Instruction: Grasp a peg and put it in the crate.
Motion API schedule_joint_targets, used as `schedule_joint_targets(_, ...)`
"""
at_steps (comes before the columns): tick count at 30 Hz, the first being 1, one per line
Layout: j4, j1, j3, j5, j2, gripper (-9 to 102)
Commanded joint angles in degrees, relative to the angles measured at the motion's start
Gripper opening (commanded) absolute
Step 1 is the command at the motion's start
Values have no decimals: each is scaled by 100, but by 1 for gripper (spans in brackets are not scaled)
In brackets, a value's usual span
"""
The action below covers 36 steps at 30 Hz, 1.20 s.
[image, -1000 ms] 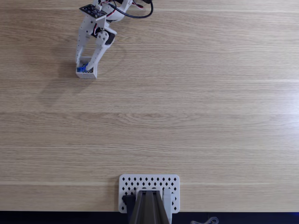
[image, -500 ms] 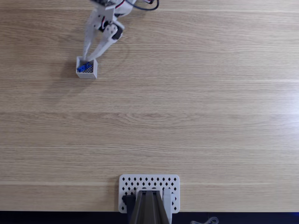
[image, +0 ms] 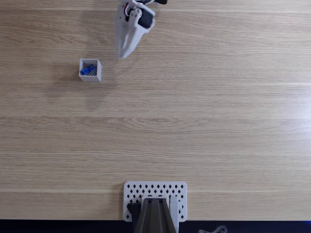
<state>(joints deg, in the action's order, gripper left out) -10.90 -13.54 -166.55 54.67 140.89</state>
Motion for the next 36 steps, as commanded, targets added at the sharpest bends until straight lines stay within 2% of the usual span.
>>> schedule_joint_targets(1,1274,519,123,-1345,1063,-1)
schedule_joint_targets(8,3032,1345,114,-3419,1705,-1)
schedule_joint_targets(15,3867,1582,97,-4860,1758,-1)
schedule_joint_targets(26,3981,1582,-598,-5203,2602,-1)
schedule_joint_targets(36,4605,1494,-888,-5212,3691,-1)
